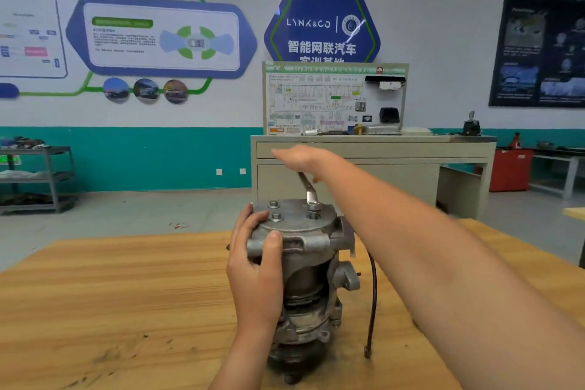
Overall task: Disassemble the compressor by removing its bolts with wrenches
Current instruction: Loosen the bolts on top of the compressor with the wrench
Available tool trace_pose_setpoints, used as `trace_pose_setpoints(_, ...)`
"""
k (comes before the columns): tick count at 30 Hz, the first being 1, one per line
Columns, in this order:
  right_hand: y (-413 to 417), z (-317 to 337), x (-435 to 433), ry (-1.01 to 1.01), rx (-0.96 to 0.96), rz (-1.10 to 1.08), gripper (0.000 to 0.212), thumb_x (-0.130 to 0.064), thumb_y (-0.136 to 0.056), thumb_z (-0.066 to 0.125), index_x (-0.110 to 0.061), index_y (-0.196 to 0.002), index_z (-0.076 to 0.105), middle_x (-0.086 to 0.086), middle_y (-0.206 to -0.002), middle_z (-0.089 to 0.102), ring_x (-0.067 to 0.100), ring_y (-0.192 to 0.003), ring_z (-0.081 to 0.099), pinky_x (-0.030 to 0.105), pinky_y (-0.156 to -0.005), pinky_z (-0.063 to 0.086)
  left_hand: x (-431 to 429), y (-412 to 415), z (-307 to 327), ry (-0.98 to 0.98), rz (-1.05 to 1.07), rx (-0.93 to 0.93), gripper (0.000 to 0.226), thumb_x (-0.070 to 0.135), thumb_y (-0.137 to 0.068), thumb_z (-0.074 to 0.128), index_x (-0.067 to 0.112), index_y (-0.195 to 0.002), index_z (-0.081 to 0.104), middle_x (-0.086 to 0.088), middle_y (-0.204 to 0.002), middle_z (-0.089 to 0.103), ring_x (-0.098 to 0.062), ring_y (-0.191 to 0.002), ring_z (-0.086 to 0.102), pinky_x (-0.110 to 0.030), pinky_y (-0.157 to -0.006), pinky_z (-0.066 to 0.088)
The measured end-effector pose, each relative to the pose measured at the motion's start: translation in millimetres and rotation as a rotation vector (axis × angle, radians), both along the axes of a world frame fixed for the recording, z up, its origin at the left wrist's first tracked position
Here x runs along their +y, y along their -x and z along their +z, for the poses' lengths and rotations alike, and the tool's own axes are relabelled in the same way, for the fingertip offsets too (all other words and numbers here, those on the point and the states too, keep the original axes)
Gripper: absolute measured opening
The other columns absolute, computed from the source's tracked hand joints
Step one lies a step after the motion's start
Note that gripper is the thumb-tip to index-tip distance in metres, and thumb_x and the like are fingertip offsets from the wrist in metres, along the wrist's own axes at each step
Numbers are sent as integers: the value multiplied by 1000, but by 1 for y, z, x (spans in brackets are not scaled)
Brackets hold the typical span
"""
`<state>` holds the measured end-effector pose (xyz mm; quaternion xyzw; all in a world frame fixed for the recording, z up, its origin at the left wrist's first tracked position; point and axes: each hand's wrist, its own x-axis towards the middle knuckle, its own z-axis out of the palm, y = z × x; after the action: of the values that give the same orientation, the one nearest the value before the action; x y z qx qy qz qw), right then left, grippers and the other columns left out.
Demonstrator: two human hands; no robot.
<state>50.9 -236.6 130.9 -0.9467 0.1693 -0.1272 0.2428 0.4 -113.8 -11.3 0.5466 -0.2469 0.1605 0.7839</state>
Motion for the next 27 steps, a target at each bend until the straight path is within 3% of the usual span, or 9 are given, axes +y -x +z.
trace_pose_setpoints(4, 10, -15, 89, 316, -39, 331, 45, -40, -95, 43, -6, -122, 54, 9, -108, 60, 24, -102, 55, 32, -81, 45, 1, -4, 0, -4, -2, -22, 23, 26, -79, 53, 20, -100, 61, 6, -114, 62, -14, -113, 55, -28, -94, 44)
trace_pose_setpoints(7, 71, -33, 118, 490, -316, 515, 40, -44, -94, 44, -14, -72, 58, -2, -60, 52, 16, -60, 51, 29, -51, 34, -1, -6, -1, 6, 24, 16, 18, -1, -86, 51, 13, -81, 59, 4, -75, 65, -11, -77, 61, -9, -59, 42)
trace_pose_setpoints(10, 137, -58, 99, 95, -729, 564, 43, -43, -89, 50, -9, -64, 60, -3, -55, 55, 13, -53, 52, 29, -53, 42, -7, 1, 6, -13, -92, -27, 18, 33, -83, 38, 16, -88, 42, -18, -108, 54, 13, -90, 48, -10, -86, 45)
trace_pose_setpoints(11, 154, -66, 84, -109, -882, 502, 40, -44, -86, 51, -13, -65, 64, -4, -54, 57, 8, -53, 55, 24, -56, 46, -8, 0, 5, -25, -119, -50, 23, 42, -79, 36, 26, -91, 47, -7, -134, 47, 15, -104, 42, -26, -103, 40)
trace_pose_setpoints(15, 163, -79, 2, -802, -1257, -19, 25, -35, -90, 51, -19, -79, 66, 2, -59, 66, 12, -61, 66, 25, -65, 52, -1, -8, -3, -18, -22, -4, 26, 33, -72, 51, 32, -95, 62, 30, -125, 47, -5, -125, 43, -48, -104, 40)
trace_pose_setpoints(18, 111, -68, -56, -815, -1006, -328, 23, -22, -93, 51, -7, -109, 57, -1, -75, 68, 10, -68, 64, 25, -66, 52, 0, -7, -2, -26, -37, -12, 27, 33, -72, 51, 31, -95, 63, 31, -125, 48, -5, -123, 45, -48, -101, 43)
trace_pose_setpoints(21, 50, -42, -83, -409, -534, -408, 43, -18, -91, 56, 1, -127, 43, 12, -103, 61, 21, -85, 61, 36, -79, 48, 0, -7, -2, 1, -46, -12, 25, 34, -71, 52, 33, -93, 63, 32, -123, 49, -8, -123, 46, -49, -99, 45)
trace_pose_setpoints(25, 2, 5, -37, 269, 110, -114, 23, -26, -95, 49, -5, -89, 56, 3, -75, 52, 12, -60, 48, 21, -51, 38, 0, -6, -1, 1, -27, 1, 24, 34, -72, 52, 33, -94, 63, 28, -127, 49, -5, -124, 44, -48, -100, 43)
trace_pose_setpoints(27, -13, 10, 15, 451, 174, 85, 26, -32, -95, 47, -7, -94, 55, 3, -90, 55, 15, -75, 54, 23, -62, 45, 1, -4, 1, 1, -15, -17, 22, 32, -74, 53, 31, -94, 62, 23, -128, 50, -4, -123, 45, -43, -102, 41)
